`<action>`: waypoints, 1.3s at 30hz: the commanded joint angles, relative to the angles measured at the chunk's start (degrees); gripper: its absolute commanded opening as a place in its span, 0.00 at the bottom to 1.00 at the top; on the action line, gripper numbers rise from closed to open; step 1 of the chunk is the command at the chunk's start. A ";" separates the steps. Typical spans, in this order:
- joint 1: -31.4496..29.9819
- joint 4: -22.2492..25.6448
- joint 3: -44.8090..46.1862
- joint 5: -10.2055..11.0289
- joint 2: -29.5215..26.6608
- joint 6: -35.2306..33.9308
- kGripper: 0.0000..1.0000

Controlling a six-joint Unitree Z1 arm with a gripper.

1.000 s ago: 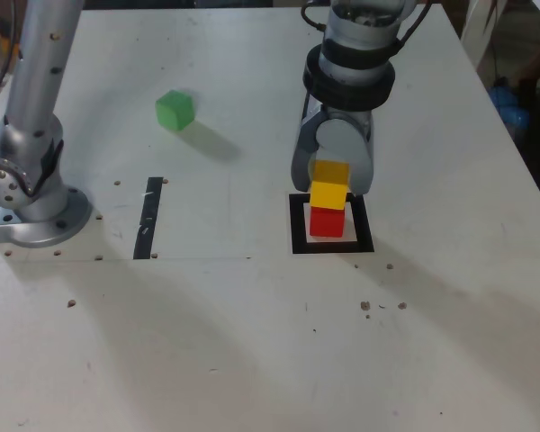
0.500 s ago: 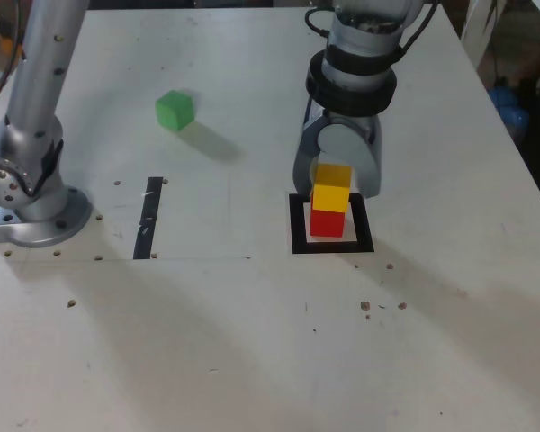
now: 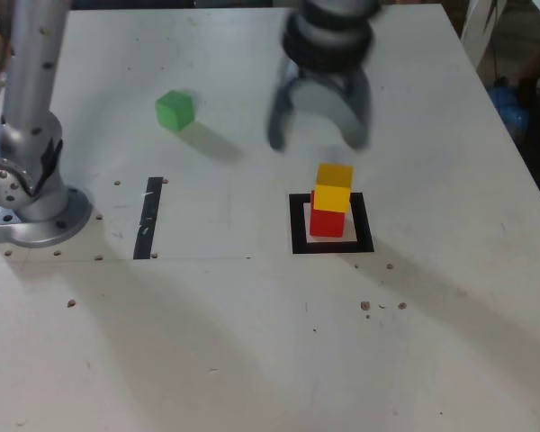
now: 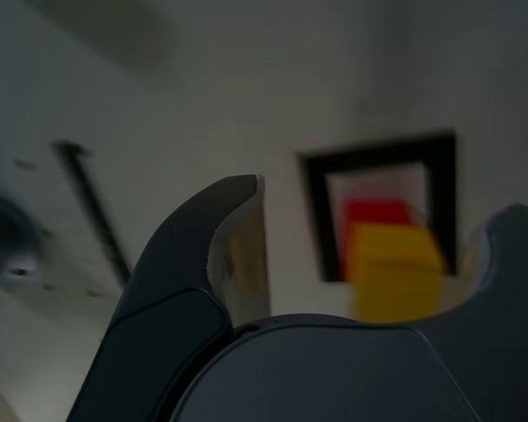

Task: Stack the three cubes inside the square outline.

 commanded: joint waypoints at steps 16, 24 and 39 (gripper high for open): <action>27.85 -5.53 22.28 1.60 -24.09 7.84 0.99; 38.42 -12.10 30.91 0.53 -23.81 9.83 0.99; 43.68 -21.98 35.49 0.93 -12.54 5.88 1.00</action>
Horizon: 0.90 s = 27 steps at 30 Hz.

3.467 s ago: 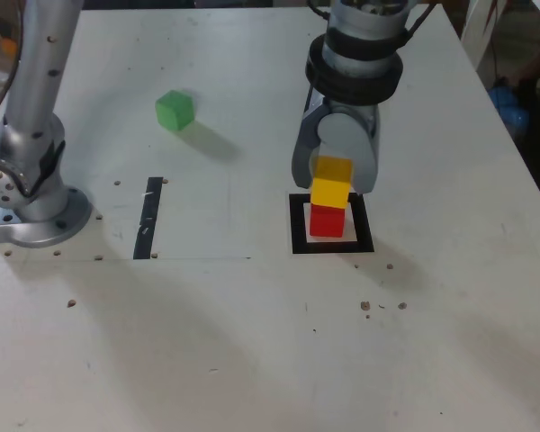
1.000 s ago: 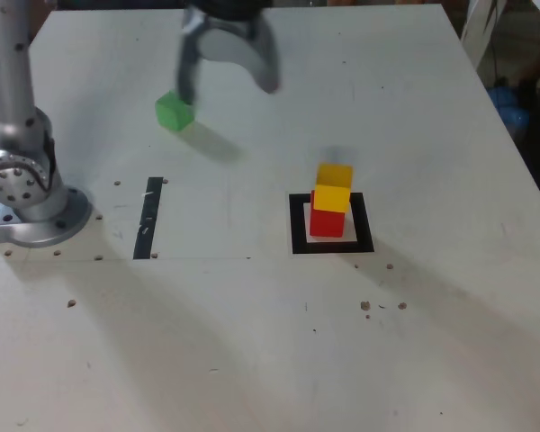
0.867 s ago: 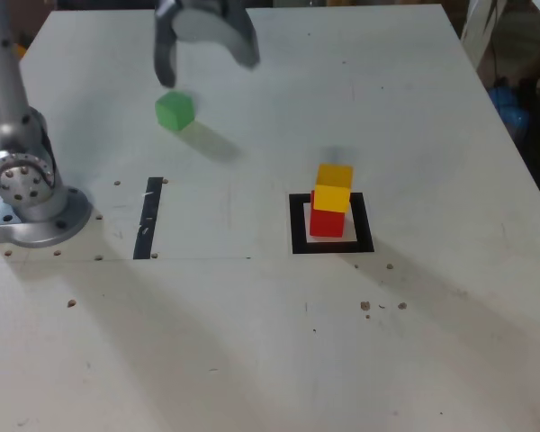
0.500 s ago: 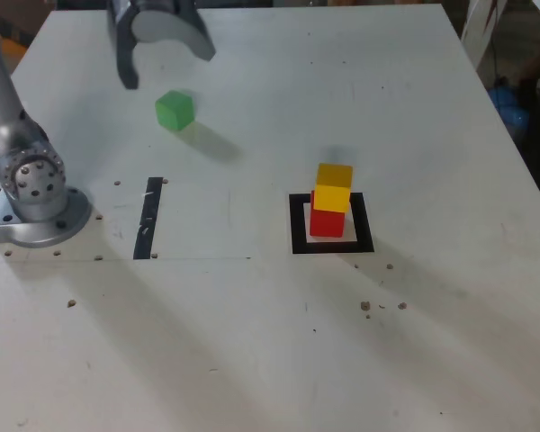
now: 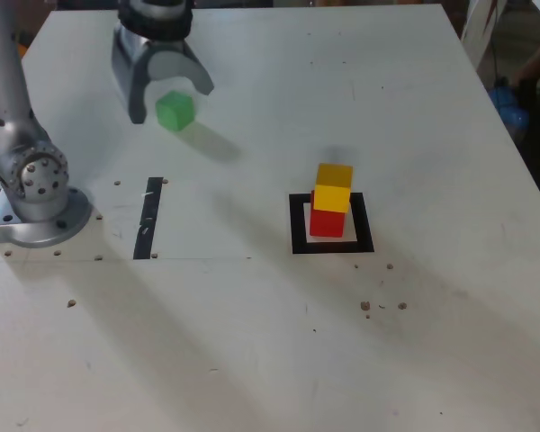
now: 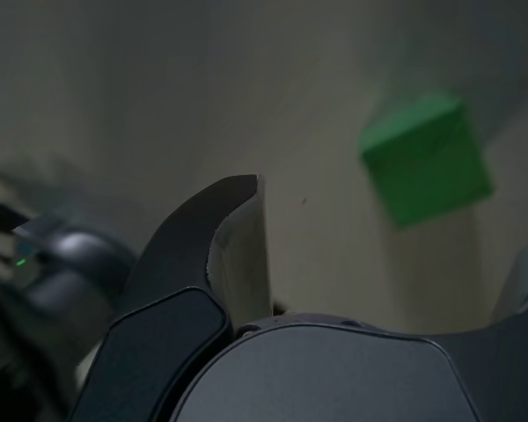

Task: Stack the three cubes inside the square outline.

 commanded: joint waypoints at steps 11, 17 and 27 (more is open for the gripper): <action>2.82 -3.32 -0.82 1.30 4.25 1.12 1.00; 4.66 -3.75 -1.92 1.30 8.32 2.44 1.00; 5.10 -1.94 -3.43 1.20 9.23 2.57 0.78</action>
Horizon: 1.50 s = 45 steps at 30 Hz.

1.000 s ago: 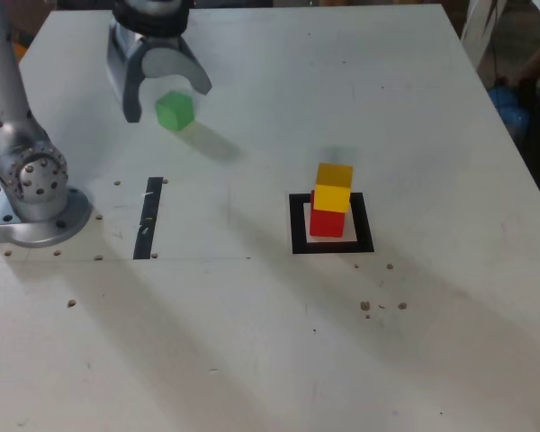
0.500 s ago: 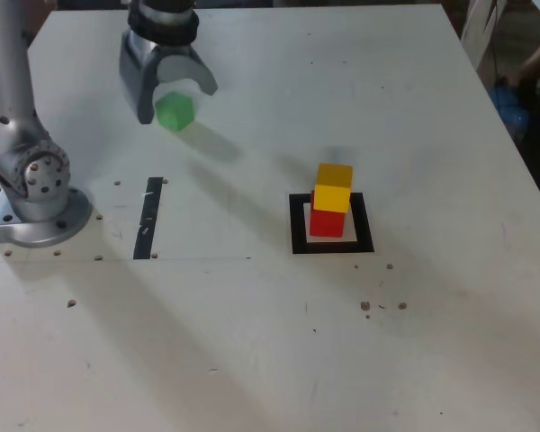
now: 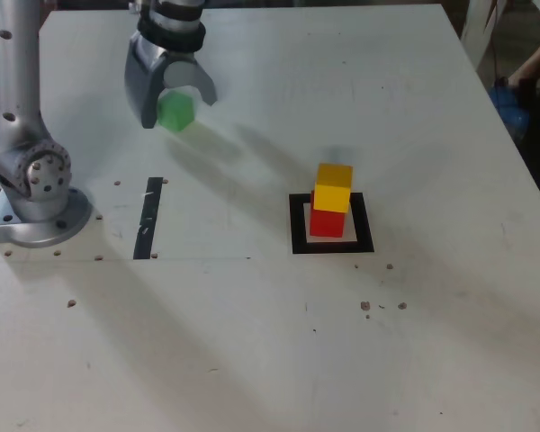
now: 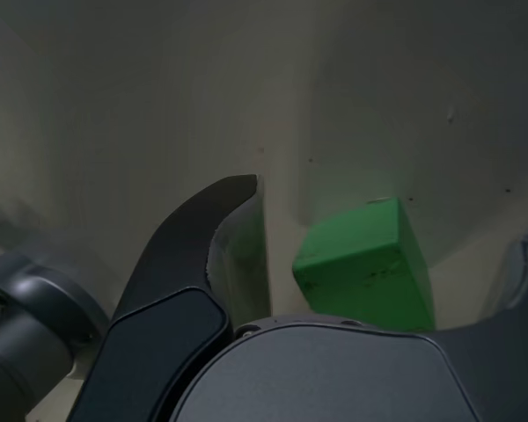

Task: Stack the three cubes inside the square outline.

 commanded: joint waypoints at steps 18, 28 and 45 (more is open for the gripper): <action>0.16 -4.48 -0.75 -3.80 1.00 2.37 0.30; -3.63 -4.22 -0.79 -6.67 -3.30 2.24 0.15; -34.99 18.65 -22.30 -8.83 -7.82 -10.32 0.12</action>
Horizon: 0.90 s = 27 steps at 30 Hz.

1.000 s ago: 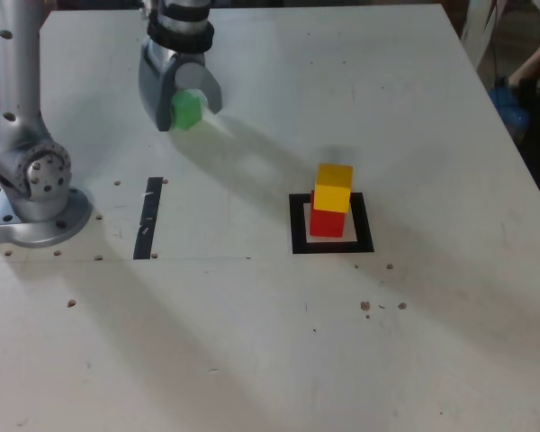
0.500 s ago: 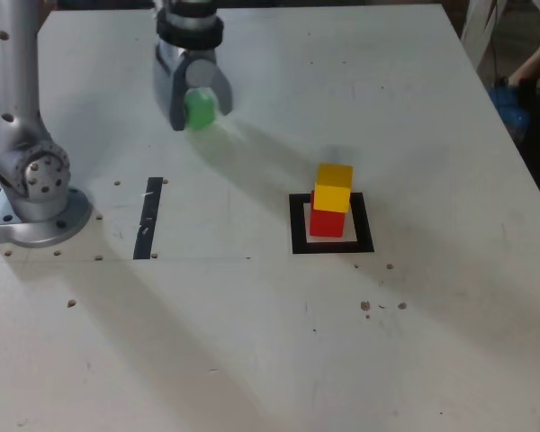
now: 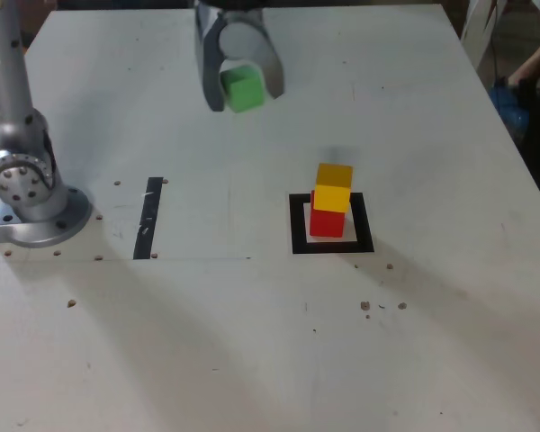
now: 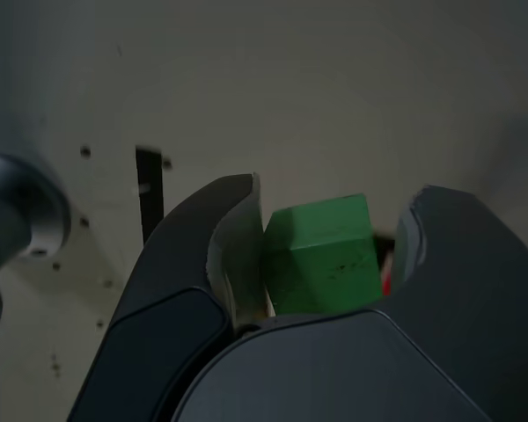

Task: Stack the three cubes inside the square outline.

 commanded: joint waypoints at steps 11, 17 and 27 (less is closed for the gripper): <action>-17.68 10.97 -23.25 1.05 14.79 -5.70 0.11; -18.86 12.87 -26.47 1.23 18.38 -5.71 0.11; -19.22 13.23 -27.78 0.95 22.29 -5.28 0.11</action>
